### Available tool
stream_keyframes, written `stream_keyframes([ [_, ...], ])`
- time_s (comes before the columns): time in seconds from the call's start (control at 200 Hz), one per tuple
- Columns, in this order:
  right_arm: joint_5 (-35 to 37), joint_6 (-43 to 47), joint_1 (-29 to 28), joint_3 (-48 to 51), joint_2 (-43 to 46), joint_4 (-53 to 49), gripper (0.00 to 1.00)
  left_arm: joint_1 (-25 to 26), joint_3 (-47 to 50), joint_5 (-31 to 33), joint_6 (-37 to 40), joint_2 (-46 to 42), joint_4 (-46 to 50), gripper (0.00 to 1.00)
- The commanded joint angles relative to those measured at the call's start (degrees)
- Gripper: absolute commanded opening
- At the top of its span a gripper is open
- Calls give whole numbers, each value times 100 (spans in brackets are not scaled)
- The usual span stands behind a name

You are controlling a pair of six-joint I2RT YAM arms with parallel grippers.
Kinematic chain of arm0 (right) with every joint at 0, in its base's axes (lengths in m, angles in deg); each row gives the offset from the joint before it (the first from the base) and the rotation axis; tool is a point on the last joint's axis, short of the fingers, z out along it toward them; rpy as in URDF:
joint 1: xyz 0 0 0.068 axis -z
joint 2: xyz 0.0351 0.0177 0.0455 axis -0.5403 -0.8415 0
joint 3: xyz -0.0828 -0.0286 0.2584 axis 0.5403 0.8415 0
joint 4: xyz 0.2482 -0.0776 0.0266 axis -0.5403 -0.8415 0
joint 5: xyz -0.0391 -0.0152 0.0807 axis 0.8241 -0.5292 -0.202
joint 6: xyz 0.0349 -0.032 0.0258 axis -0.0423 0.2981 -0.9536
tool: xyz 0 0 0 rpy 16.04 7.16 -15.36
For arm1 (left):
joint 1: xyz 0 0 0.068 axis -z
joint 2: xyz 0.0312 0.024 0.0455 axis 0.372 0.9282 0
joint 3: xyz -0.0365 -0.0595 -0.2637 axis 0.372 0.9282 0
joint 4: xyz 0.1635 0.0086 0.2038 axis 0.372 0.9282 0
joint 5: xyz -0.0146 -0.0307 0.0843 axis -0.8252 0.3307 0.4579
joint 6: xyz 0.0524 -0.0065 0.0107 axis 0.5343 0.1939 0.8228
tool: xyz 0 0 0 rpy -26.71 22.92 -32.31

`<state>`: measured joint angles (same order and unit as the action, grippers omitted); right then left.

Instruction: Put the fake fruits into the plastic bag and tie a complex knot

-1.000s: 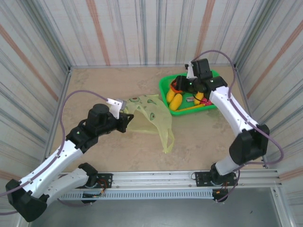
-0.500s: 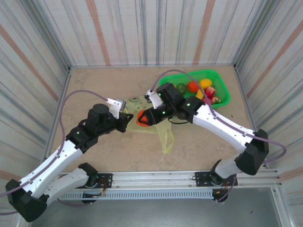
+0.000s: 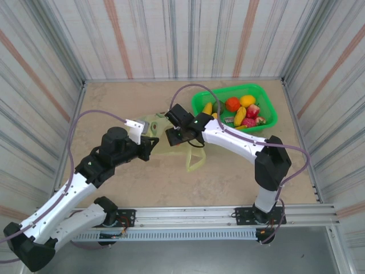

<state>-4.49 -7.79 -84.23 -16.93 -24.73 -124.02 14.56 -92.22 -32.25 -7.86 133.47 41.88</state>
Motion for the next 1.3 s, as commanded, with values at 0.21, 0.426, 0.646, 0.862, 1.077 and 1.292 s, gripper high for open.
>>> stream_keyframes([
  [0.21, 179, -348, -42, -189, -220, 677, 100, 15, -214, 42, 130, 11, 30, 0],
  [0.426, -403, -276, 27, 516, 455, 1310, 92, 7, -203, 104, 142, 19, 46, 0],
  [0.646, -1529, -339, 260, 1585, 1634, 2292, 88, -8, -90, 204, 136, -75, 73, 0],
  [0.862, -2080, -346, 592, 2175, 2668, 2659, 84, -28, -88, 196, 139, -85, 86, 0],
  [1.077, -2301, -631, 1682, 2236, 3047, 2330, 79, -32, -98, 164, 137, -76, 160, 0],
  [1.292, -1860, -759, 2897, 1643, 2178, 1025, 79, -28, -98, 164, 141, -138, 226, 0],
])
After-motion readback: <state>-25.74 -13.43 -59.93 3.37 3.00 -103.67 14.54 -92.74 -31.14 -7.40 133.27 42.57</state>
